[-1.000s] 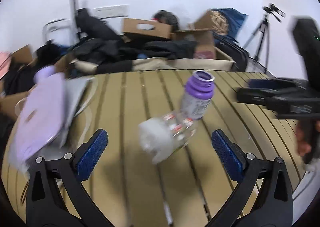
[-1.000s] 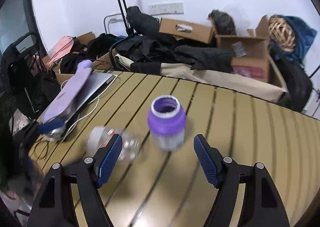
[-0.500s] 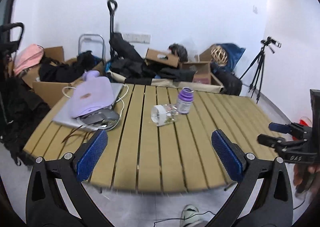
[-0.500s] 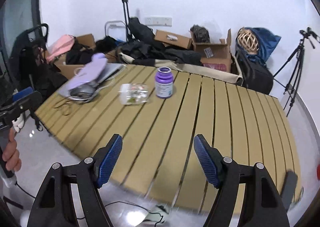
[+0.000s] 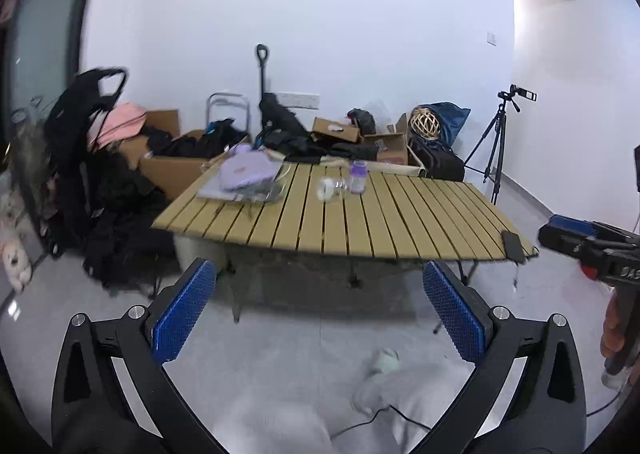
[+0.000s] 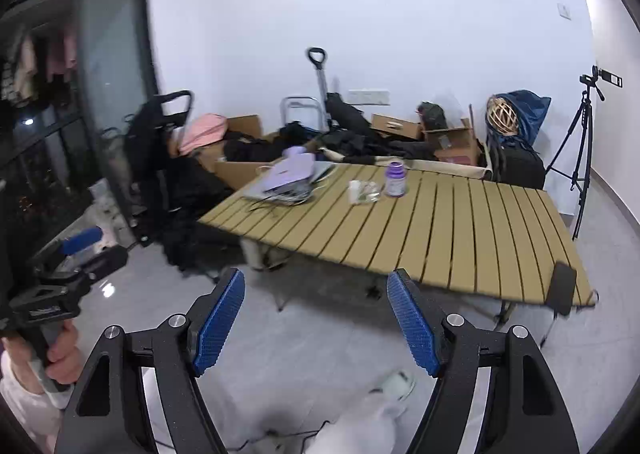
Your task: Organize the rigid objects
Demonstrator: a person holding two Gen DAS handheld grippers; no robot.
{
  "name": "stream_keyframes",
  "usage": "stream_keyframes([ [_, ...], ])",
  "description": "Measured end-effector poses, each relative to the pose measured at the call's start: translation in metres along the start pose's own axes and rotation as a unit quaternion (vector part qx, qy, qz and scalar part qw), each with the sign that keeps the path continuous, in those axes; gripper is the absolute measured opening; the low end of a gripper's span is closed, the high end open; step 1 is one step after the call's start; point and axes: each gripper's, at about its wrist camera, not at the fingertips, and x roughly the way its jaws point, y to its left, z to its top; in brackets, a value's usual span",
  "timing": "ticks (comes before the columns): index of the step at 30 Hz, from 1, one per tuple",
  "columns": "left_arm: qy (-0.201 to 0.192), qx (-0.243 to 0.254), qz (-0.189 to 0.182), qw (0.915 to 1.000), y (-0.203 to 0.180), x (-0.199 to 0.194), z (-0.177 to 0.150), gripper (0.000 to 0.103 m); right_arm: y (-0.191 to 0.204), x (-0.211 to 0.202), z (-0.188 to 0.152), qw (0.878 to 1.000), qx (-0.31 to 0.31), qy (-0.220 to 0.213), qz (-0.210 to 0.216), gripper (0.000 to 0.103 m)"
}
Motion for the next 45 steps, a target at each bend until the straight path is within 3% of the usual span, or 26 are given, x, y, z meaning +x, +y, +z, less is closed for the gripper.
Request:
stream_keyframes([
  [4, -0.005, -0.012, -0.020, 0.9997, -0.002, -0.070, -0.068, 0.103, 0.035, -0.063, -0.086, 1.000, -0.013, -0.020, -0.004, 0.079],
  [7, -0.046, 0.010, 0.004, 0.9989, -0.012, -0.118, -0.109, 0.103, 0.061, -0.098, -0.144, 0.999, -0.040, -0.031, -0.020, 0.079],
  [9, -0.046, 0.003, 0.008, 0.9989, -0.015, -0.137, -0.130, 0.103, 0.076, -0.121, -0.168, 0.997, -0.052, -0.048, -0.033, 0.079],
  [11, -0.047, -0.021, -0.014, 0.9986, -0.016, -0.151, -0.143, 0.103, 0.084, -0.143, -0.184, 0.996, -0.027, -0.079, -0.039, 0.079],
  [14, -0.058, 0.008, -0.005, 0.9983, -0.025, -0.164, -0.149, 0.103, 0.096, -0.168, -0.205, 0.992, 0.006, -0.122, -0.029, 0.082],
  [16, -0.065, 0.025, 0.006, 0.9976, -0.031, -0.175, -0.153, 0.103, 0.105, -0.173, -0.211, 0.992, 0.002, -0.122, -0.023, 0.091],
  [25, -0.062, 0.026, 0.006, 0.9977, -0.029, -0.186, -0.162, 0.103, 0.090, -0.156, -0.212, 0.996, 0.038, -0.084, -0.018, 0.091],
  [45, -0.068, 0.032, 0.011, 0.9971, -0.032, -0.195, -0.167, 0.103, 0.108, -0.162, -0.217, 0.995, -0.002, -0.091, -0.026, 0.091],
])
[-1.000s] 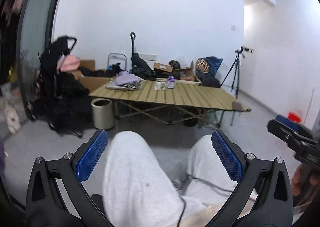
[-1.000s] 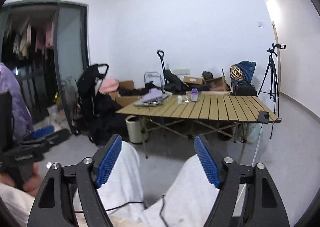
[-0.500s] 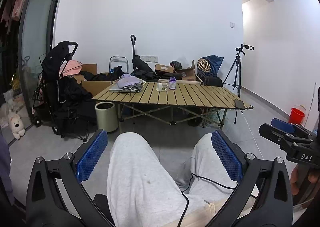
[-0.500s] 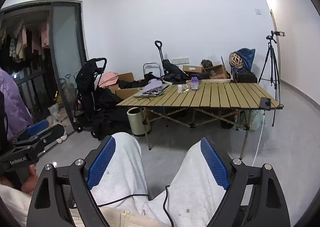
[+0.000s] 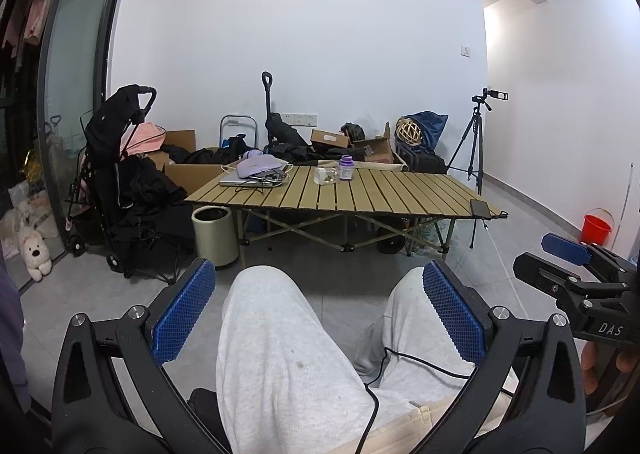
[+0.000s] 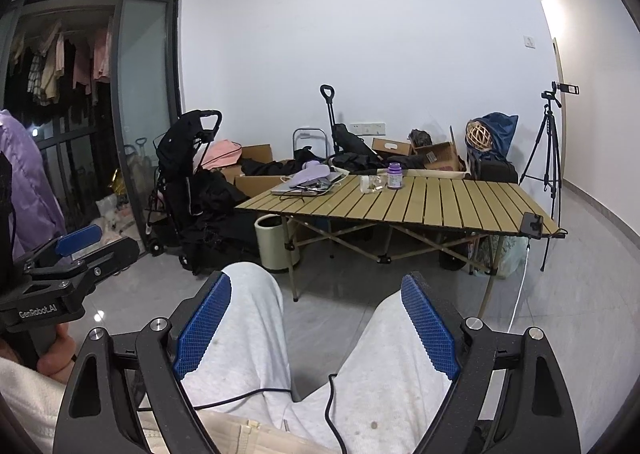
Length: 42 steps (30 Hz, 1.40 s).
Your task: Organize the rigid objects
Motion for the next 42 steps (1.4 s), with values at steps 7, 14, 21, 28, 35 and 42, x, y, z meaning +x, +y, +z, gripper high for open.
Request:
stream_keyframes([
  [7, 0.000, 0.001, 0.000, 1.0000, 0.000, 0.000, 0.000, 0.103, -0.002, 0.000, 0.000, 1.000, 0.003, 0.002, -0.001, 0.091],
  [14, 0.000, 0.001, 0.000, 1.0000, -0.002, 0.000, -0.001, 0.103, -0.002, 0.000, -0.001, 1.000, 0.003, 0.002, -0.003, 0.091],
  [21, 0.004, 0.000, -0.001, 1.0000, -0.003, 0.000, -0.003, 0.103, -0.004, 0.000, 0.000, 1.000, 0.001, 0.003, -0.003, 0.091],
  [28, 0.005, -0.002, -0.001, 1.0000, -0.006, 0.000, -0.005, 0.103, -0.006, 0.002, -0.001, 1.000, 0.002, 0.006, -0.002, 0.091],
  [35, 0.008, -0.003, -0.001, 1.0000, -0.009, -0.001, -0.007, 0.103, -0.007, 0.002, -0.002, 1.000, 0.000, 0.008, -0.002, 0.091],
  [42, 0.010, -0.004, 0.000, 0.9999, -0.011, -0.003, -0.009, 0.103, -0.010, 0.004, -0.004, 1.000, -0.001, 0.014, -0.002, 0.091],
])
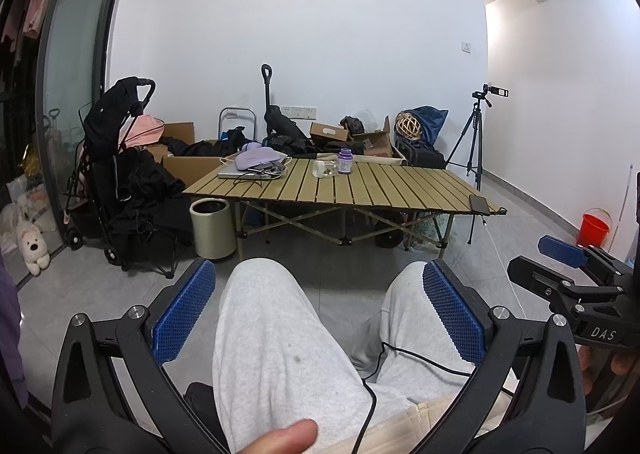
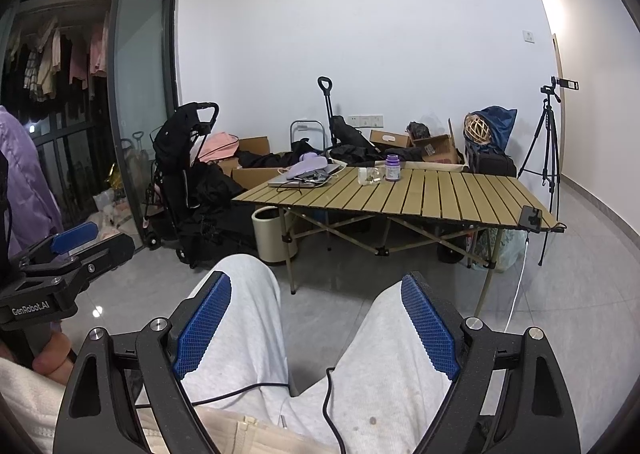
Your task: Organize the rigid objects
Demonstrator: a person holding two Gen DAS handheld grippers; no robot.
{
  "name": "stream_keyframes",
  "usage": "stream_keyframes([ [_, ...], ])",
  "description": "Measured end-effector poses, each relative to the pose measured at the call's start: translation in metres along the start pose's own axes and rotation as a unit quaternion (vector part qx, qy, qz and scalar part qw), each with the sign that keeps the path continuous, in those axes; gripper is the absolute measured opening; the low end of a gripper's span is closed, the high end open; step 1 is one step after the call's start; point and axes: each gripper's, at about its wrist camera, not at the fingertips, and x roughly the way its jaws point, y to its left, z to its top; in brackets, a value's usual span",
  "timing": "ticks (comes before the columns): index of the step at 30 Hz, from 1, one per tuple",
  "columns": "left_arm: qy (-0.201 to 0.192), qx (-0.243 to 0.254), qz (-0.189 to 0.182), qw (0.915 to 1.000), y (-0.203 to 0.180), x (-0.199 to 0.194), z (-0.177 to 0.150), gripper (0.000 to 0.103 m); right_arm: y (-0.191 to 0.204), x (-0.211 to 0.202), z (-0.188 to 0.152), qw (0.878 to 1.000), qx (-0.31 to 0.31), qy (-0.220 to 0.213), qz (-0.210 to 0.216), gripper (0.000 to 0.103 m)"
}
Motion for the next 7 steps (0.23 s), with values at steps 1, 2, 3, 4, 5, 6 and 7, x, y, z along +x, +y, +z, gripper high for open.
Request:
stream_keyframes([
  [1, 0.000, 0.000, 0.000, 1.0000, 0.0007, 0.0003, 0.0005, 0.103, -0.0004, 0.0000, -0.0002, 1.000, 0.000, 0.000, 0.000, 0.091],
  [2, 0.000, 0.000, 0.000, 1.0000, 0.0005, 0.0000, 0.0003, 0.103, 0.0003, 0.0001, -0.0001, 1.000, 0.000, 0.000, 0.000, 0.091],
  [3, 0.000, 0.000, 0.000, 1.0000, 0.0002, 0.0000, -0.0001, 0.103, 0.0006, 0.0002, 0.0000, 1.000, 0.000, 0.001, 0.000, 0.091],
  [4, 0.001, 0.000, 0.000, 1.0000, 0.0007, 0.0007, 0.0004, 0.103, 0.0000, 0.0003, -0.0003, 1.000, -0.001, 0.001, 0.000, 0.091],
  [5, 0.002, -0.001, 0.000, 1.0000, -0.0001, 0.0004, -0.0006, 0.103, -0.0005, 0.0004, -0.0006, 1.000, -0.001, 0.002, 0.000, 0.091],
  [6, 0.002, -0.002, -0.001, 1.0000, -0.0005, -0.0007, -0.0017, 0.103, -0.0005, 0.0011, -0.0007, 1.000, -0.002, 0.003, 0.000, 0.091],
  [7, 0.003, -0.001, -0.005, 1.0000, 0.0003, -0.0003, -0.0022, 0.103, -0.0003, 0.0016, -0.0005, 1.000, -0.002, 0.004, 0.001, 0.091],
])
